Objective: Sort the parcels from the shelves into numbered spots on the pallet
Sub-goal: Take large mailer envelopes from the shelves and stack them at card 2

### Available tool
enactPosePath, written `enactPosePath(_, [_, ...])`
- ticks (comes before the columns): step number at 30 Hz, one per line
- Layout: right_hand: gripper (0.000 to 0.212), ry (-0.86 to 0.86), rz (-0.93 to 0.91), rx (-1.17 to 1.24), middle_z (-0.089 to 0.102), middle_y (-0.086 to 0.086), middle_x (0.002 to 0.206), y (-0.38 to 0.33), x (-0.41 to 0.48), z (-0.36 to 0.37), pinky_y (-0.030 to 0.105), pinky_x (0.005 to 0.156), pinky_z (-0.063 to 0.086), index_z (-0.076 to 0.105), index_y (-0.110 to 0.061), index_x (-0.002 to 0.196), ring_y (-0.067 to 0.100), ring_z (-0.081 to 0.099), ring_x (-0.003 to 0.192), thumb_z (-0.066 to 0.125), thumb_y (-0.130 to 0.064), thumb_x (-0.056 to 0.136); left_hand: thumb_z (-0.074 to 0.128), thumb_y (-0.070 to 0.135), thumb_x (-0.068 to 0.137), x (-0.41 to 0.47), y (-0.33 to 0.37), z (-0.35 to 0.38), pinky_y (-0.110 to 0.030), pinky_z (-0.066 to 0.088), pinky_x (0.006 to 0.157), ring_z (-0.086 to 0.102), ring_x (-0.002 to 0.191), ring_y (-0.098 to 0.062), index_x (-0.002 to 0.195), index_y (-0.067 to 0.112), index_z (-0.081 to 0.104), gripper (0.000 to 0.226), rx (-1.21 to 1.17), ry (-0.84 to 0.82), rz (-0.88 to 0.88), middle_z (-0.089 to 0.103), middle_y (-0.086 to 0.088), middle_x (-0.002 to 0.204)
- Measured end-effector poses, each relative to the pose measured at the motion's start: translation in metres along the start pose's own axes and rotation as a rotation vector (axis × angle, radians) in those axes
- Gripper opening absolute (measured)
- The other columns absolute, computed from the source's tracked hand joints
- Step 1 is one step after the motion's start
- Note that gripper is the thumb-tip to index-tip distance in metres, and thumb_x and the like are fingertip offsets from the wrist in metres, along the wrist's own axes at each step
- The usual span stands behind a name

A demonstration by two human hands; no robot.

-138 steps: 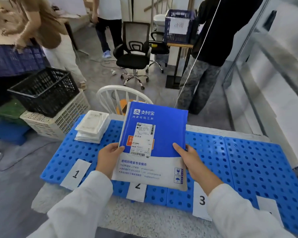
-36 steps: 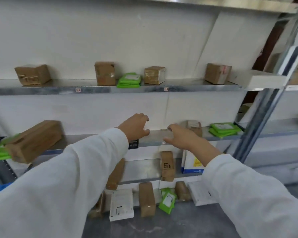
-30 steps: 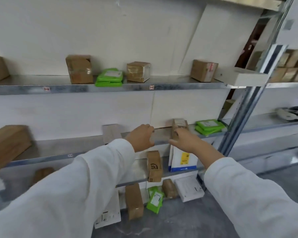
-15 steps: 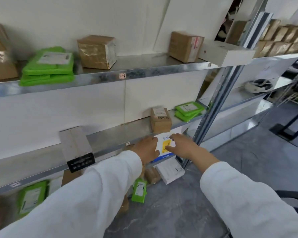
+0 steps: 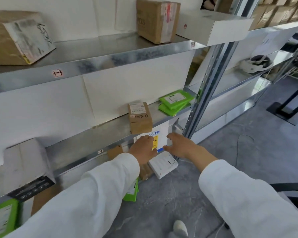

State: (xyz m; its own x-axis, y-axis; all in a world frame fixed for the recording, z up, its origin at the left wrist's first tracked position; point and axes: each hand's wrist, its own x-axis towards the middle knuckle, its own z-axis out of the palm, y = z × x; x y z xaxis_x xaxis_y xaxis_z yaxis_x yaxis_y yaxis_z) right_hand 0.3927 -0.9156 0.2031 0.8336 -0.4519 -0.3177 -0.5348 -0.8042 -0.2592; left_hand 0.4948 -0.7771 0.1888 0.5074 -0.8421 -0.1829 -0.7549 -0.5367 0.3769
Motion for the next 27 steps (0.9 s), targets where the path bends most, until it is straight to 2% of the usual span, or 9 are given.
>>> enactPosePath(5, [0.067,-0.074,-0.061,0.032,0.037,0.003,0.149,0.057,0.058,-0.013,0.041,0.108,0.036,0.030,-0.015,0.146,0.023,0.041,0.132,0.052,-0.049,0.092,0.053,0.030,0.095,0.061,0.022,0.019,-0.035,0.043,0.099,0.048,0.122,-0.024,0.135,0.010,0.044,0.045,-0.029,0.037,-0.096,0.049,-0.009,0.135])
enactPosePath(13, [0.058,-0.194,-0.174,0.057,0.044,0.006,0.140,0.135,0.143,-0.005,0.041,0.105,0.039,0.037,-0.012,0.141,0.024,0.046,0.126,0.053,-0.042,0.094,0.051,0.032,0.095,0.138,0.041,0.057,-0.037,0.043,0.101,0.049,0.121,-0.025,0.136,0.008,0.044,0.048,-0.031,0.012,-0.280,0.050,-0.010,0.135])
enactPosePath(19, [0.049,-0.304,-0.147,0.098,0.044,0.006,0.139,0.177,0.201,0.024,0.036,0.099,0.044,0.039,-0.011,0.138,0.023,0.051,0.120,0.046,-0.036,0.097,0.049,0.031,0.096,0.174,0.014,0.098,-0.034,0.042,0.098,0.048,0.117,-0.021,0.130,0.009,0.046,0.041,-0.058,-0.078,-0.395,0.050,-0.008,0.129])
enactPosePath(22, [0.046,-0.315,-0.143,0.082,0.047,0.009,0.135,0.190,0.238,0.032,0.039,0.098,0.045,0.042,-0.009,0.134,0.025,0.053,0.117,0.048,-0.033,0.096,0.050,0.029,0.095,0.191,-0.006,0.120,-0.033,0.042,0.098,0.048,0.116,-0.021,0.130,0.008,0.047,0.041,-0.078,-0.053,-0.423,0.052,-0.008,0.128])
enactPosePath(24, [0.052,-0.310,-0.134,0.086,0.043,0.009,0.141,0.197,0.267,0.039,0.040,0.103,0.041,0.037,-0.008,0.140,0.026,0.047,0.125,0.049,-0.035,0.096,0.051,0.029,0.095,0.204,-0.024,0.137,-0.034,0.041,0.099,0.047,0.118,-0.023,0.132,0.007,0.047,0.043,-0.097,-0.030,-0.453,0.051,-0.009,0.129])
enactPosePath(27, [0.060,-0.302,-0.124,0.089,0.042,0.012,0.143,0.204,0.311,0.062,0.038,0.102,0.041,0.034,-0.006,0.143,0.028,0.047,0.124,0.053,-0.038,0.095,0.051,0.029,0.094,0.220,-0.057,0.166,-0.037,0.044,0.096,0.050,0.115,-0.024,0.129,0.007,0.049,0.042,-0.110,-0.062,-0.538,0.053,-0.009,0.126])
